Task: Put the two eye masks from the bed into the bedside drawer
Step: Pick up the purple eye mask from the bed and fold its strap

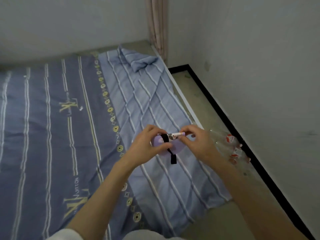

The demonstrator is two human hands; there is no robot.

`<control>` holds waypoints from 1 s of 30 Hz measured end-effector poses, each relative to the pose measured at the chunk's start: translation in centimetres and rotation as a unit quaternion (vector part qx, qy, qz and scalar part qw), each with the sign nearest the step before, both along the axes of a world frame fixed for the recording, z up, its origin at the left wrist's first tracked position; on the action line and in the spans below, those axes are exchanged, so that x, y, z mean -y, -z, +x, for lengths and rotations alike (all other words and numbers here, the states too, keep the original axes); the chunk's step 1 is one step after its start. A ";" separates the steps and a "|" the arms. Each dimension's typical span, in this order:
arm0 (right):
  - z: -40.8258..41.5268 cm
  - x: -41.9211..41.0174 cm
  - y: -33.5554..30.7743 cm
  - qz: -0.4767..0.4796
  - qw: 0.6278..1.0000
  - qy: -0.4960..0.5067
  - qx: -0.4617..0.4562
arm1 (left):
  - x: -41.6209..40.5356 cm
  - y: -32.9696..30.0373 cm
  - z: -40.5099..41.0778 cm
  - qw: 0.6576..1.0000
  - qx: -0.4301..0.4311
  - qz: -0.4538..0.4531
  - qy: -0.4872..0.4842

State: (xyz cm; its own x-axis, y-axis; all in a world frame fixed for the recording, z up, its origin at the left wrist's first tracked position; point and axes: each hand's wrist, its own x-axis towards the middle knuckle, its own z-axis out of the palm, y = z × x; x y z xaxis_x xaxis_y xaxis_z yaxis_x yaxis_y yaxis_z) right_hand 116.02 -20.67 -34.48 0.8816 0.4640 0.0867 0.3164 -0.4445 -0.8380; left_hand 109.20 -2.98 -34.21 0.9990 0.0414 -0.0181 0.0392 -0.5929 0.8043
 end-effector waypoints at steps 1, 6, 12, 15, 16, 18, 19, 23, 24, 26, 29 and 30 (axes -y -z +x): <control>0.0 -0.4 -0.8 0.017 1.000 0.002 -0.022 | 0.0 -0.8 0.0 1.000 -0.006 0.007 -0.003; -0.4 -1.3 -3.9 0.086 0.993 0.000 -0.086 | -0.5 -3.8 -0.5 0.995 0.008 -0.078 -0.069; -0.7 -1.1 -5.9 0.087 0.987 -0.001 -0.133 | -0.6 -6.2 -0.9 0.979 0.020 -0.188 -0.078; -0.6 -0.5 -6.5 0.125 0.977 0.008 -0.174 | -0.6 -6.6 -1.2 0.963 0.024 -0.256 -0.075; -0.6 -0.3 -6.6 0.139 0.972 0.005 -0.187 | -0.7 -6.7 -1.2 0.959 0.025 -0.272 -0.079; -0.6 0.0 -6.6 0.162 0.965 0.007 -0.207 | -0.8 -6.7 -1.3 0.948 0.038 -0.298 -0.101; -0.5 0.0 -6.6 0.173 0.960 0.019 -0.217 | -0.9 -6.7 -1.3 0.942 0.048 -0.310 -0.122; 0.1 0.6 -6.4 0.288 0.907 0.121 -0.283 | -2.3 -6.7 -1.5 0.866 0.036 -0.459 -0.194; 0.1 0.7 -6.4 0.333 0.880 0.139 -0.309 | -2.7 -6.7 -1.6 0.832 0.017 -0.522 -0.186; 0.1 0.9 -6.4 0.406 0.830 0.155 -0.350 | -3.0 -6.7 -1.8 0.758 -0.020 -0.631 -0.163; -0.3 0.4 -6.2 0.466 0.783 0.151 -0.383 | -2.8 -6.7 -2.1 0.652 -0.006 -0.743 -0.150; -0.6 0.2 -6.1 0.475 0.777 0.148 -0.385 | -2.8 -6.7 -2.0 0.633 0.004 -0.759 -0.151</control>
